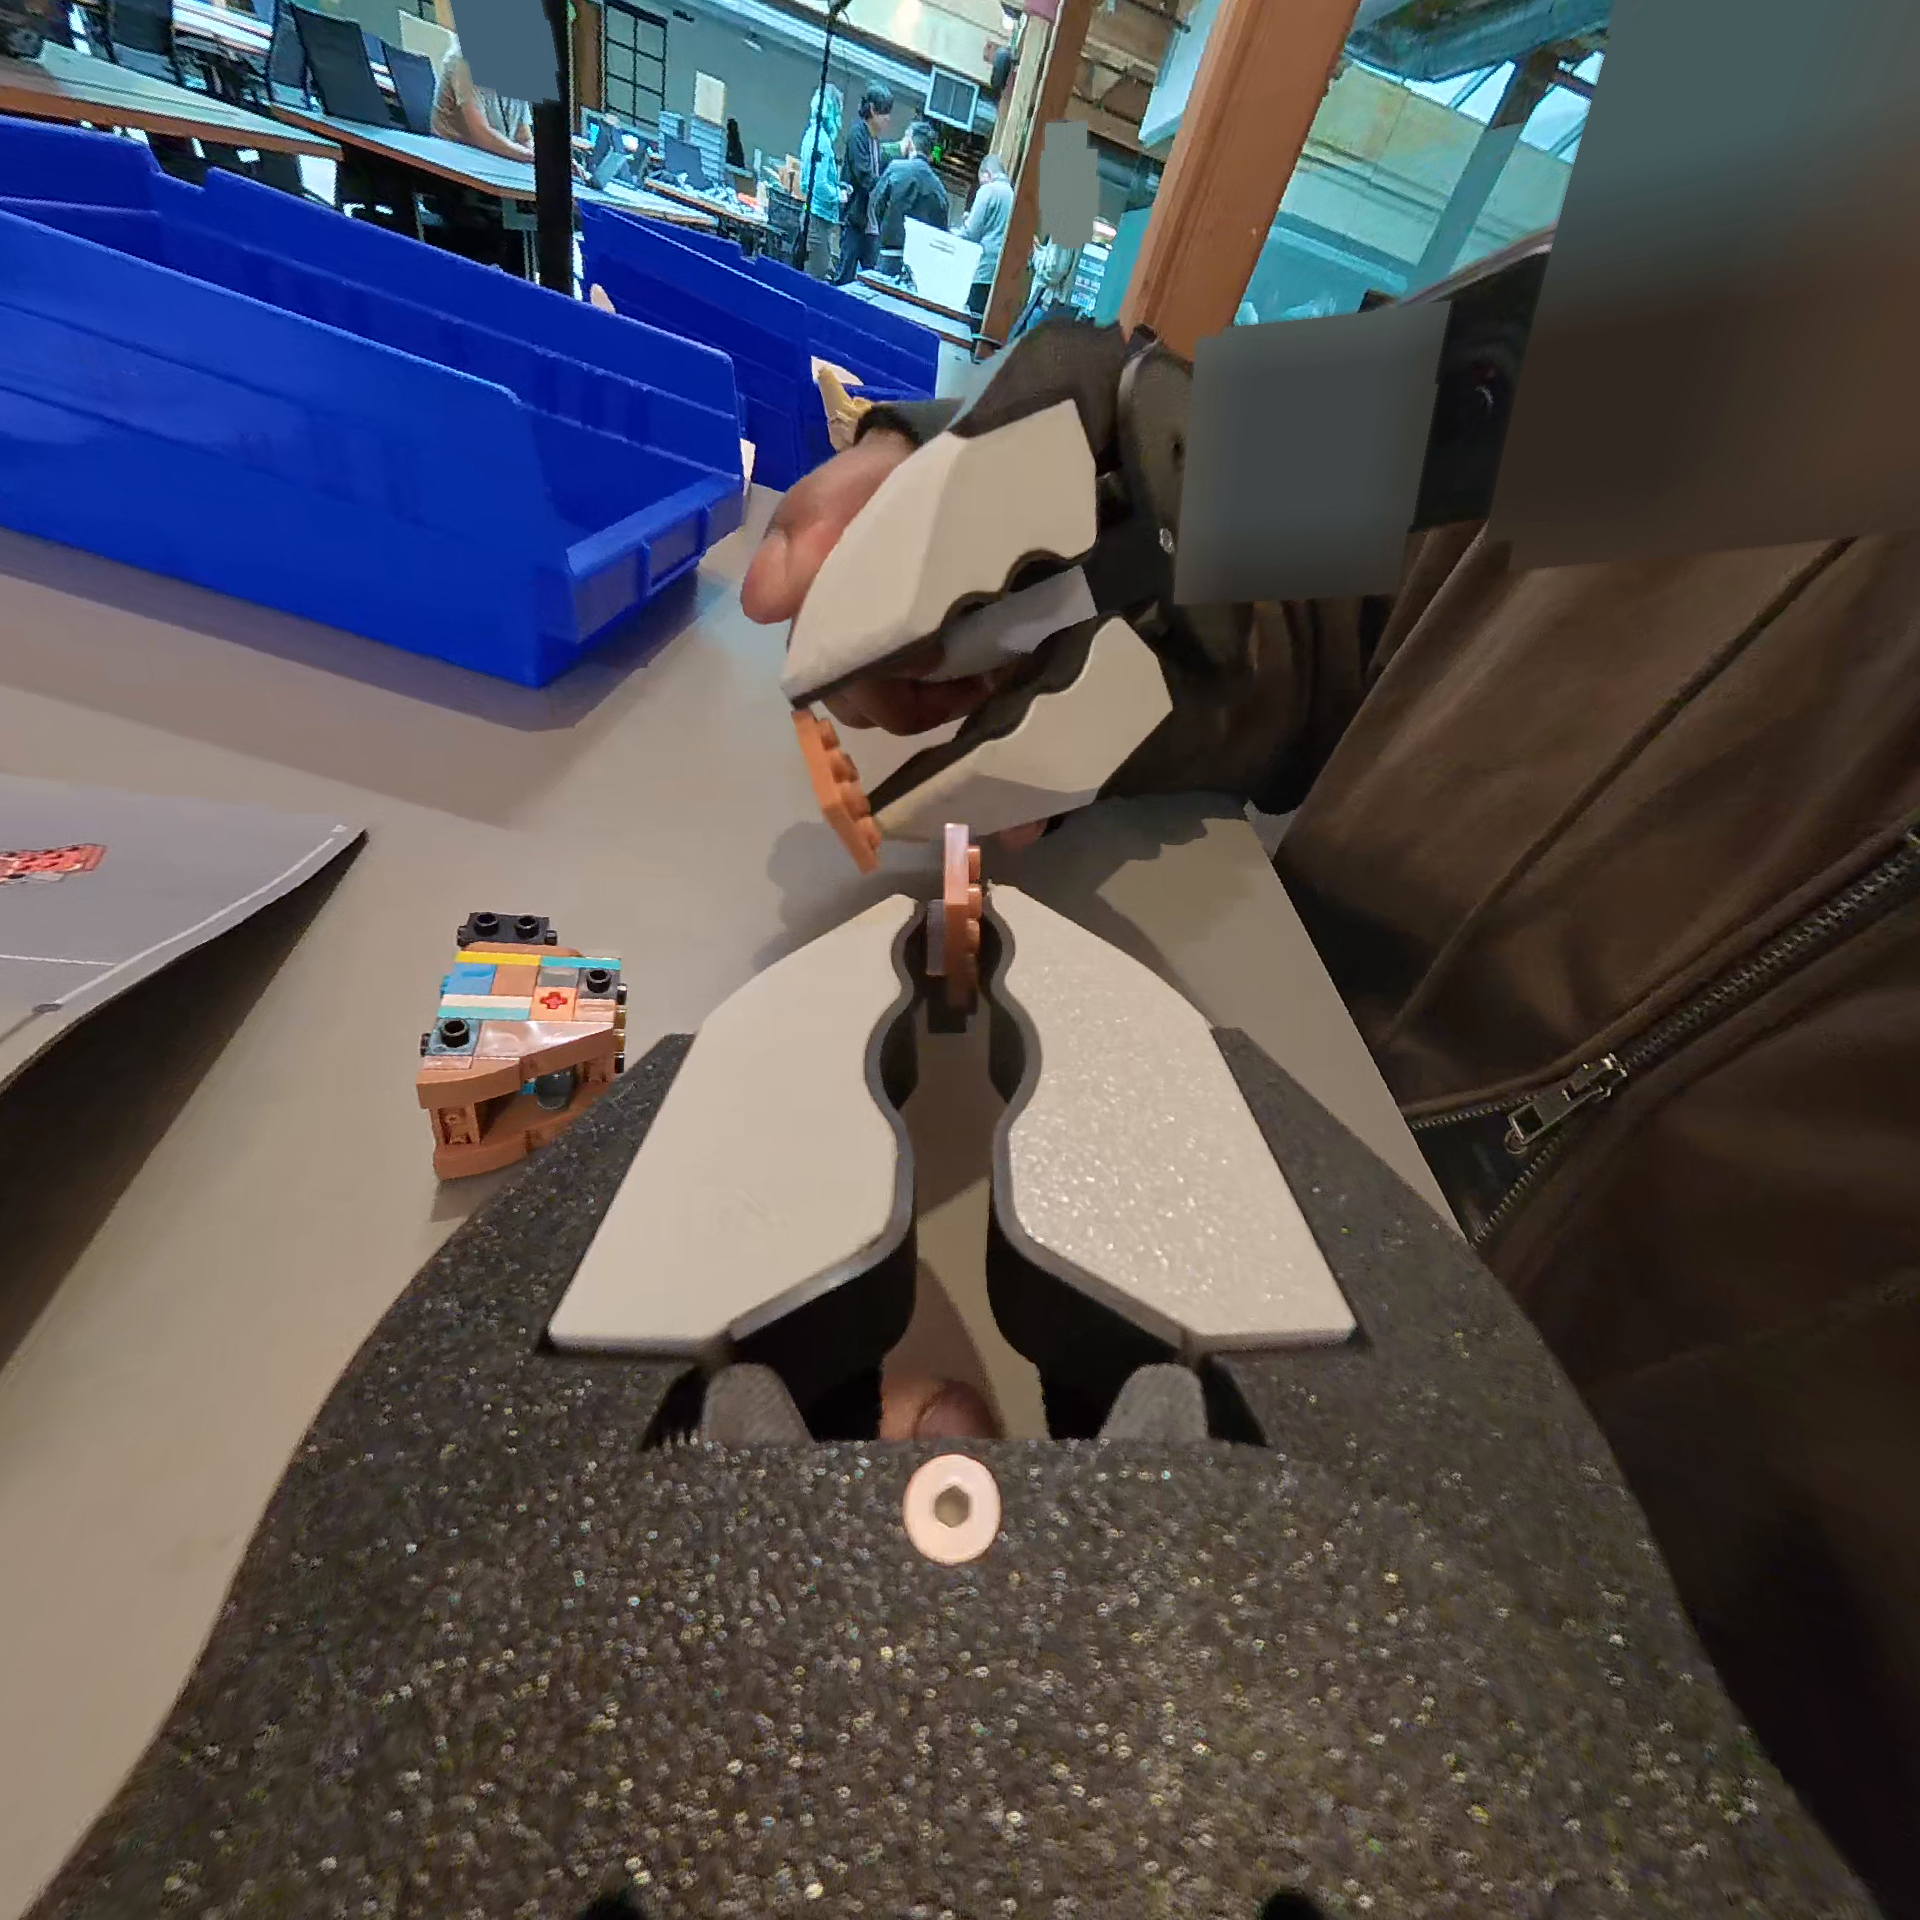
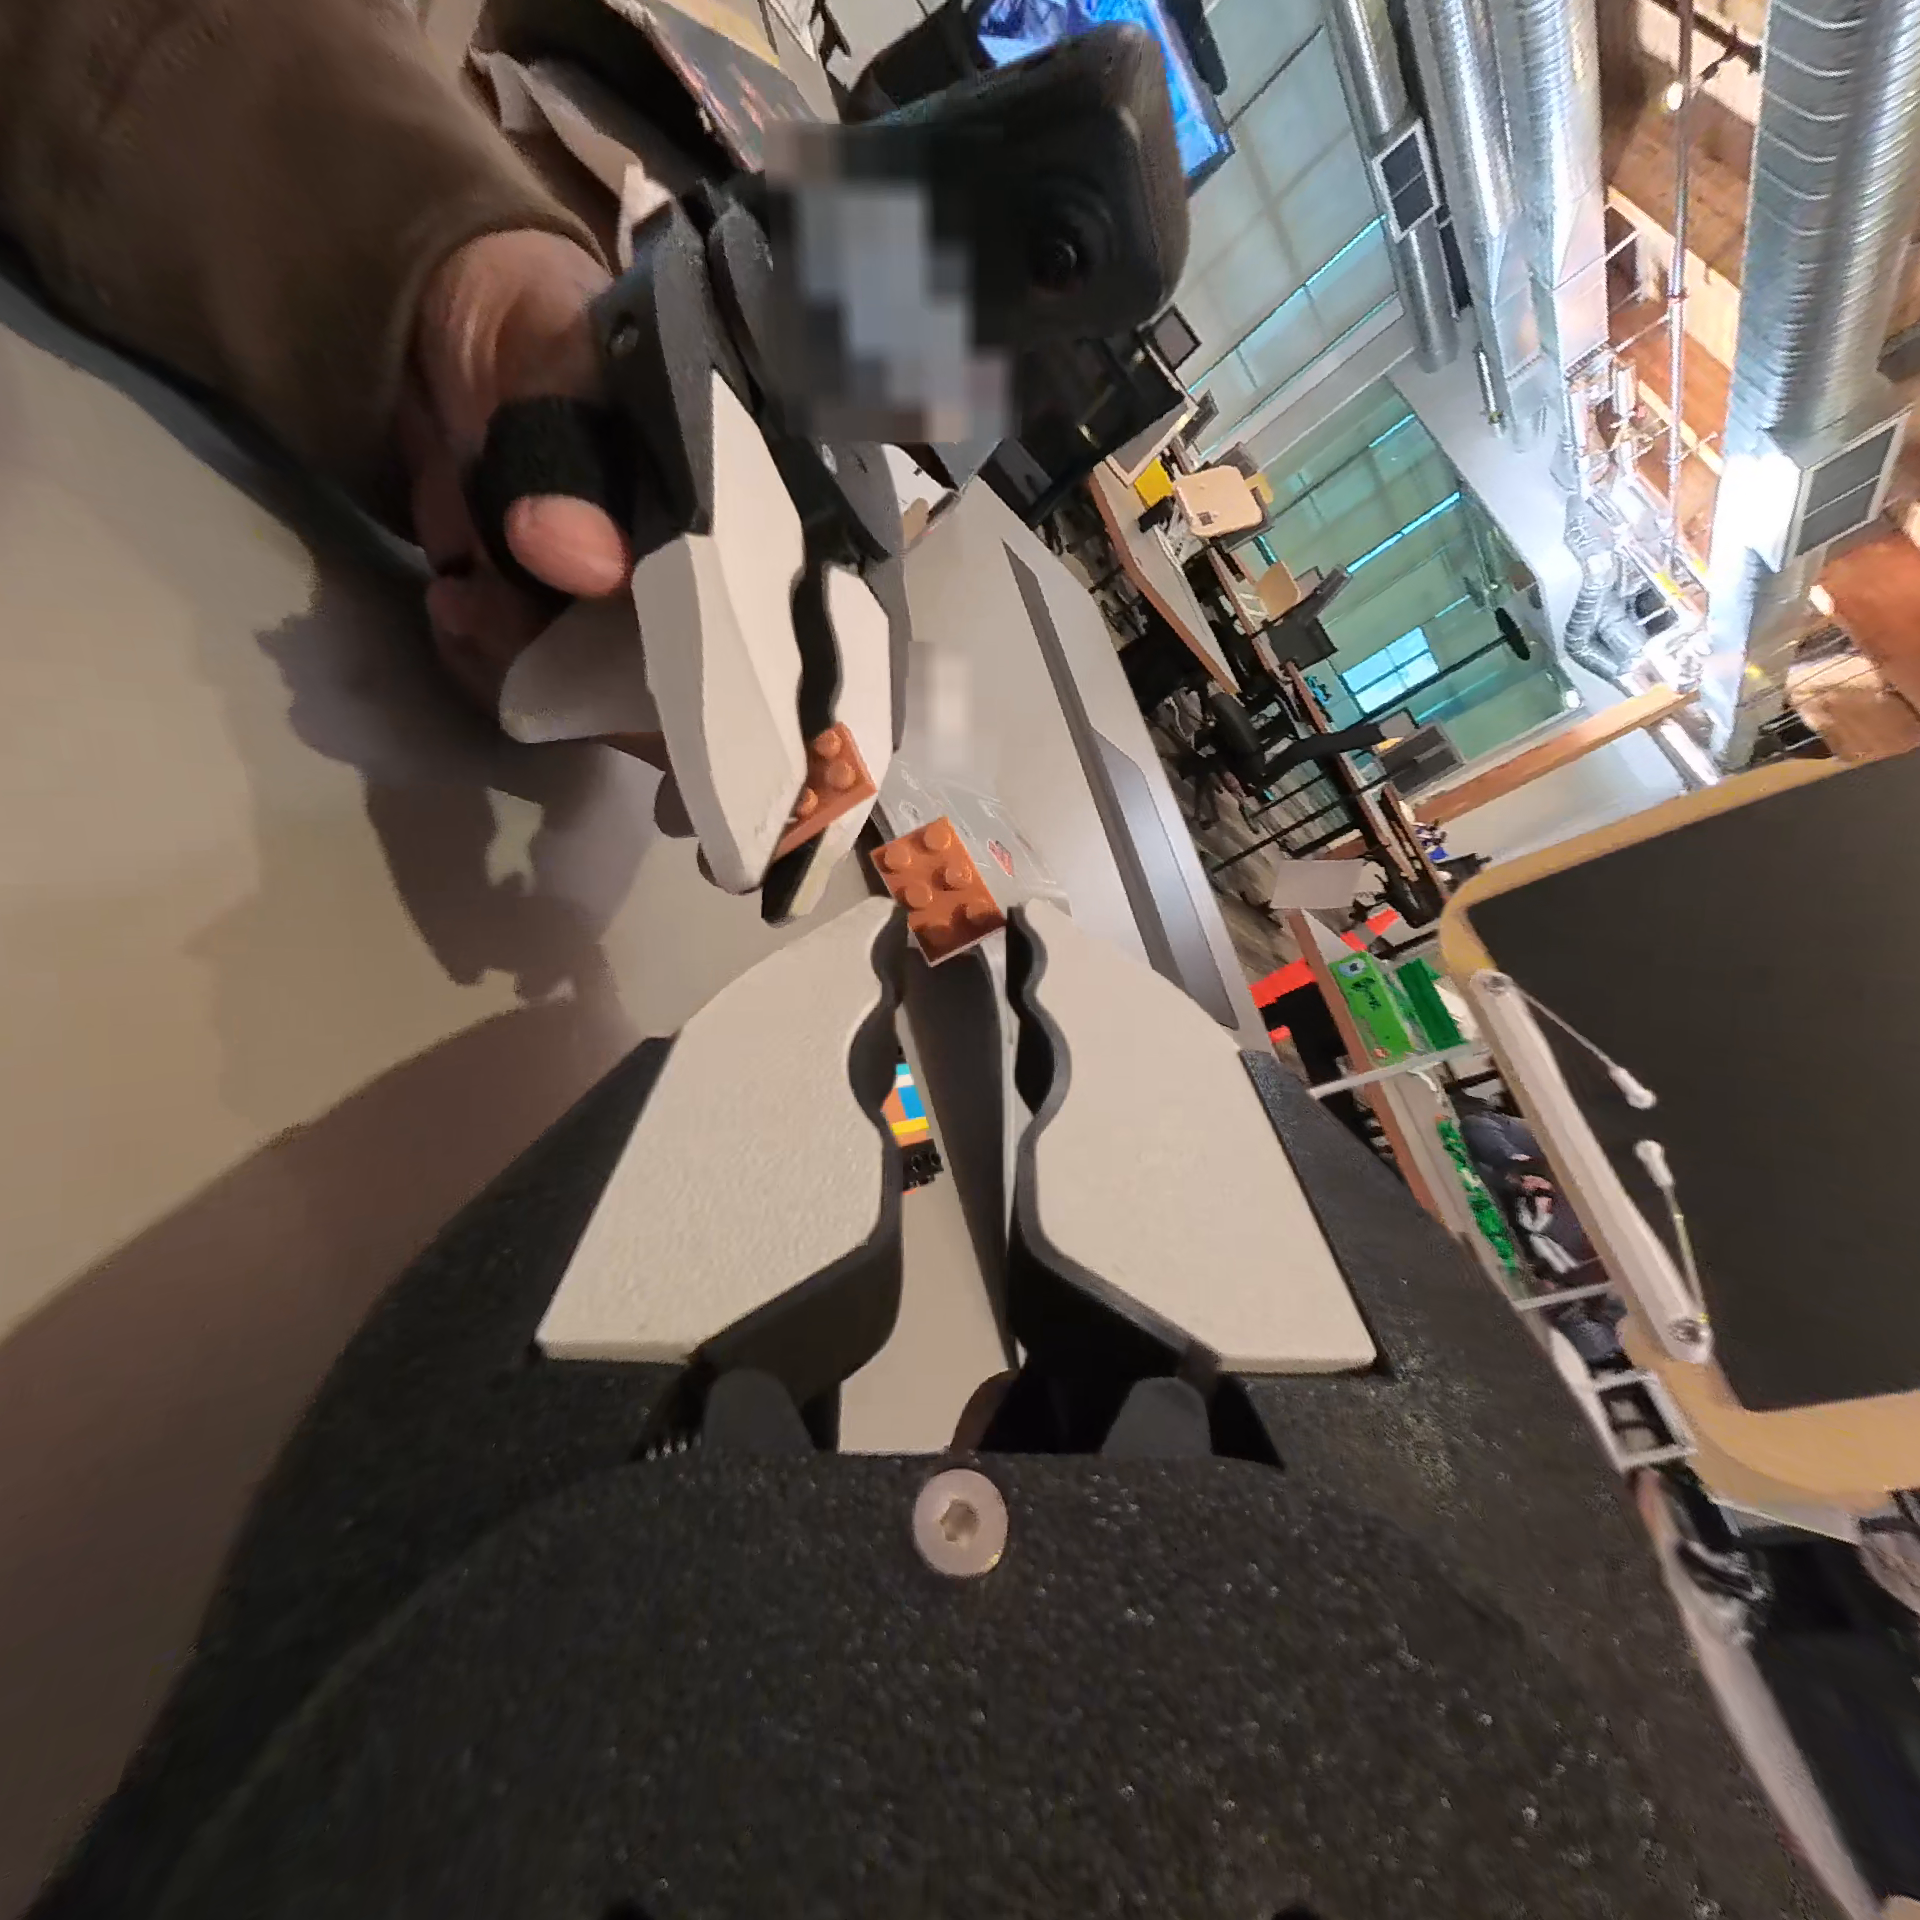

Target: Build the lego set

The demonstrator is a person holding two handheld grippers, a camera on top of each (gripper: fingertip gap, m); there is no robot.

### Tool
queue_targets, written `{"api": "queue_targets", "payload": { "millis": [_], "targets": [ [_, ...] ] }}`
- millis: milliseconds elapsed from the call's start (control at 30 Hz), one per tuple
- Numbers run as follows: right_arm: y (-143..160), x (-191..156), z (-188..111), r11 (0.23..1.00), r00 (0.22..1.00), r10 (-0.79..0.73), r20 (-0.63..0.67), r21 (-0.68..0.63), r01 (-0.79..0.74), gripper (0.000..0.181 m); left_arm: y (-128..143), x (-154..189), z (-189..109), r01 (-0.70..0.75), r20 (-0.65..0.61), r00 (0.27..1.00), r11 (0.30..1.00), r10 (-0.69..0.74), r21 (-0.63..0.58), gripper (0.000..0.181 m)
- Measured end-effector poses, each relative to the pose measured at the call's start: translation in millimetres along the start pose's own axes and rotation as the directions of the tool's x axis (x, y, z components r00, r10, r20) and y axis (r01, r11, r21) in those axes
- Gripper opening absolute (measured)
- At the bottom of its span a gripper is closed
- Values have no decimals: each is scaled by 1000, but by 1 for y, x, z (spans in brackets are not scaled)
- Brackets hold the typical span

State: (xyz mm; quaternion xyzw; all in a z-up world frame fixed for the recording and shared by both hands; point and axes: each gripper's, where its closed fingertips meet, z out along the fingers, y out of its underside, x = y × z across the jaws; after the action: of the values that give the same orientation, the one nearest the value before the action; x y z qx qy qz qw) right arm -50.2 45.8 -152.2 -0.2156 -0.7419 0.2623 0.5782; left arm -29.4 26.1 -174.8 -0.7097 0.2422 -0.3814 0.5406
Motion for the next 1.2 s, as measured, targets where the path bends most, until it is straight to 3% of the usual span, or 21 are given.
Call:
{"api": "queue_targets", "payload": {
  "millis": [467, 900, 1200],
  "targets": [
    [-8, -8, 0, 983, 981, -185, -57, -11, 184, 17, 2, -4, 2, 6, 28, 1000, 1000, -6, -17, 8],
    [-5, -9, -1, 984, 983, -175, -57, 2, 176, 16, 4, -10, 2, 17, 68, 998, 999, -15, -29, 6],
    [4, -11, -4, 992, 991, -125, -51, 5, 126, 16, 0, -18, -1, 20, 121, 992, 1000, -20, -1, 20]
  ]
}}
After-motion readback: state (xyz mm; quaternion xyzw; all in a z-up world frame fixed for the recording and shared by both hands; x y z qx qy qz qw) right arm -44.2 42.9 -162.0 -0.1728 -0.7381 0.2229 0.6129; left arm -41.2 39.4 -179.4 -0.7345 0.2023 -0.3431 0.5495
